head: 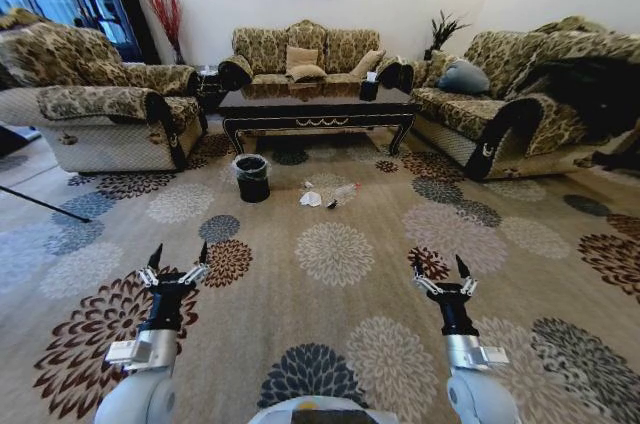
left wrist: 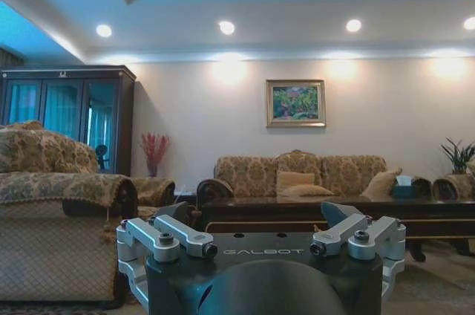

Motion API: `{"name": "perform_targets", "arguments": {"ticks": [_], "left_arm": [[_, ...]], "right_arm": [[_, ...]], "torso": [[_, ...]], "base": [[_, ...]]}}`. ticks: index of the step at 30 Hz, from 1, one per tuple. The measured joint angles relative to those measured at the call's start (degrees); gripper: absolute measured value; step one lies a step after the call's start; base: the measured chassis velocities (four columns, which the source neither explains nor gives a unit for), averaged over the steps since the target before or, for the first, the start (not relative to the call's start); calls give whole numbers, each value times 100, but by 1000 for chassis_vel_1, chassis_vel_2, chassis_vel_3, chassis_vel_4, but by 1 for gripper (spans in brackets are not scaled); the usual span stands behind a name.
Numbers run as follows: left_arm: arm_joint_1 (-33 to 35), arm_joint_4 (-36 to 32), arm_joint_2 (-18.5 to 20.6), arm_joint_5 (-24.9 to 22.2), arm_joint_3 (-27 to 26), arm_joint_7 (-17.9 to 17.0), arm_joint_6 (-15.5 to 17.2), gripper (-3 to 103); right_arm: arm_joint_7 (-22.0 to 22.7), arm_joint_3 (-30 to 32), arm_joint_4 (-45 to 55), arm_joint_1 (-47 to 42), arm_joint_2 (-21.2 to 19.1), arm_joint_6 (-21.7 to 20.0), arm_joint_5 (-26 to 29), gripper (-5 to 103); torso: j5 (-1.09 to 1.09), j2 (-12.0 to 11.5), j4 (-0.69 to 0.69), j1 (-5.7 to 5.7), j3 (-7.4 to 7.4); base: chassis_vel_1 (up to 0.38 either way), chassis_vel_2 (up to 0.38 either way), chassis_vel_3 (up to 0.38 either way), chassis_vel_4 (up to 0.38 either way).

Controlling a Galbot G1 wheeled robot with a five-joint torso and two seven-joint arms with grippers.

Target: Move to the front of the table and pick up the trash from the floor, then place it into the trash bin.

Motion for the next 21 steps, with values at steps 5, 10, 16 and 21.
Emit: {"name": "perform_targets", "arguments": {"ticks": [5, 10, 16, 21], "left_arm": [[8, 75, -20, 53, 48, -2, 8, 100], [30, 141, -39, 152, 110, -1, 8, 100], [35, 172, -43, 194, 130, 5, 8, 100], [42, 195, -48, 220, 136, 7, 8, 100]], "right_arm": [[0, 3, -24, 1, -1, 1, -5, 100], [0, 3, -25, 2, 7, 1, -7, 100], [-1, -4, -48, 10, 12, 42, -8, 100], [-1, -6, -58, 39, 16, 79, 2, 100]], "torso": [[0, -131, 0, -37, -93], [0, -241, 0, -59, -180], [0, -360, 0, -80, -279], [0, -470, 0, -103, -366]], "base": [[0, 0, 0, 0], [0, 0, 0, 0], [0, 0, 0, 0], [0, 0, 0, 0]]}}
